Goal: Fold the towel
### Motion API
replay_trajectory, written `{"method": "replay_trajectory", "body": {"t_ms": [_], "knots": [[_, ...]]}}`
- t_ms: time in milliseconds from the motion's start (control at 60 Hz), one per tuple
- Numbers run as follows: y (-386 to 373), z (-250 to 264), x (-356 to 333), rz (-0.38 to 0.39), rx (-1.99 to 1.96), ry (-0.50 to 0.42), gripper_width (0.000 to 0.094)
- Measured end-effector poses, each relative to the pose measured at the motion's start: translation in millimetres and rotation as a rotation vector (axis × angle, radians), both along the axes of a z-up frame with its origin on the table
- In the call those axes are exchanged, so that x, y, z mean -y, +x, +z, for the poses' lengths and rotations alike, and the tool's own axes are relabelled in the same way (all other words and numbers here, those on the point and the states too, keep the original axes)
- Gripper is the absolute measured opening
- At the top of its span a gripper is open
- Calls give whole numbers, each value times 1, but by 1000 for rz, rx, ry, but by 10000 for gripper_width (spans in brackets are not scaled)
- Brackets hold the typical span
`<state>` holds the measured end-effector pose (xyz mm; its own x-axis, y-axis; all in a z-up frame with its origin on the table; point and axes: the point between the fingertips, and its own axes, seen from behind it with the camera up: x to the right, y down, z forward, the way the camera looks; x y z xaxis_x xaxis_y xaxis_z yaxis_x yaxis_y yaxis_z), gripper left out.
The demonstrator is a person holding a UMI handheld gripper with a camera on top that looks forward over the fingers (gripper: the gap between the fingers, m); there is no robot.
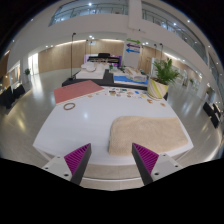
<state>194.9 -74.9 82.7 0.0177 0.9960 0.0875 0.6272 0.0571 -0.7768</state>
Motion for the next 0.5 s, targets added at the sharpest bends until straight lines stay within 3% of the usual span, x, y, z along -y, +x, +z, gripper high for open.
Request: {"method": "replay_trajectory", "body": {"t_ms": [317,500], "knots": [[-110,-85,-38,-4,42,23,840],[-123,-97,-38,15,65,-7,708]]}}
